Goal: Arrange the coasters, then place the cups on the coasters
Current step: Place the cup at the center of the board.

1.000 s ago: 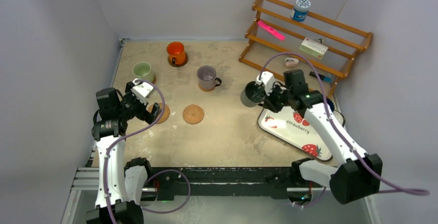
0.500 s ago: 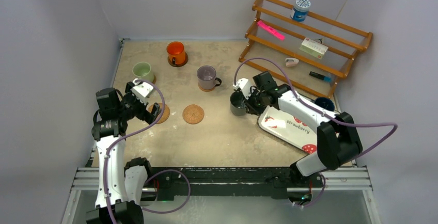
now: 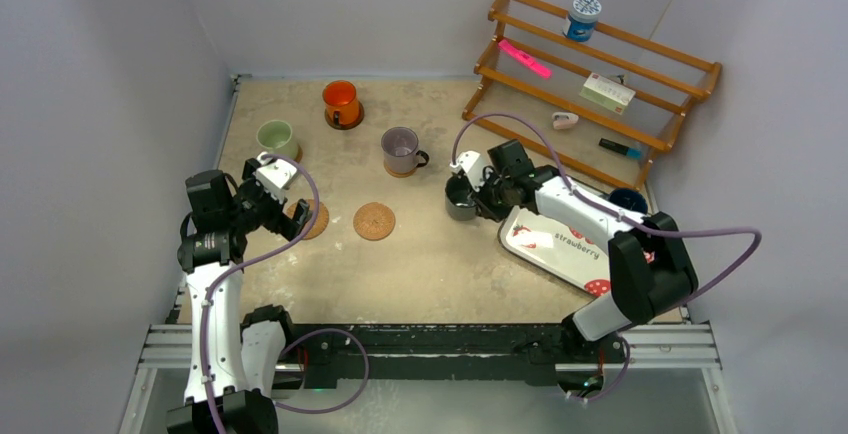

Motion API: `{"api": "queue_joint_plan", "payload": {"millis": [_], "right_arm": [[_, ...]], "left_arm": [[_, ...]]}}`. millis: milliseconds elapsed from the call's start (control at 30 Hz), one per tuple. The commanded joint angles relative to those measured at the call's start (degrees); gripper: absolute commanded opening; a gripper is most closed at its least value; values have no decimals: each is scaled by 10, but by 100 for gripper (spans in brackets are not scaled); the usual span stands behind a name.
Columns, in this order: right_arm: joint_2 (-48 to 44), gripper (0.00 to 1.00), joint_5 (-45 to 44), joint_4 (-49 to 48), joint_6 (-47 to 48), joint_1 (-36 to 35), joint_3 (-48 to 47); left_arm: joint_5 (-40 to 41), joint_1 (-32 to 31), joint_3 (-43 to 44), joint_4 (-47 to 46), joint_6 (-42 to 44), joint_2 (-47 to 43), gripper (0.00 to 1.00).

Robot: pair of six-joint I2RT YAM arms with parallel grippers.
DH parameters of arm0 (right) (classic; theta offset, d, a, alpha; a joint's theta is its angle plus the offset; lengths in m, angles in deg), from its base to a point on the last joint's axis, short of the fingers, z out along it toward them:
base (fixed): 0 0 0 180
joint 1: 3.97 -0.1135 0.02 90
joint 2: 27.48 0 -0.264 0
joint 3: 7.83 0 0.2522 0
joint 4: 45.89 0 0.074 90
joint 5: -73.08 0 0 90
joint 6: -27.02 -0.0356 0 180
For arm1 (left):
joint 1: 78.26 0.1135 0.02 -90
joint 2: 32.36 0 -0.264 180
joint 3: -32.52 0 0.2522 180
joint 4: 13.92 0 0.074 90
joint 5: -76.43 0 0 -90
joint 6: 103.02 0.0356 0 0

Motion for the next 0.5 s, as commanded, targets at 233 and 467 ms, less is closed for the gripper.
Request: {"api": "queue_joint_plan", "payload": {"millis": [233, 467], "right_arm": [[13, 7, 9, -21, -1, -3, -5], [19, 41, 20, 2, 4, -3, -13]], "left_arm": [[-16, 5, -1, -8, 8, -4, 100], [-16, 5, -1, -8, 10, -5, 100]]}}
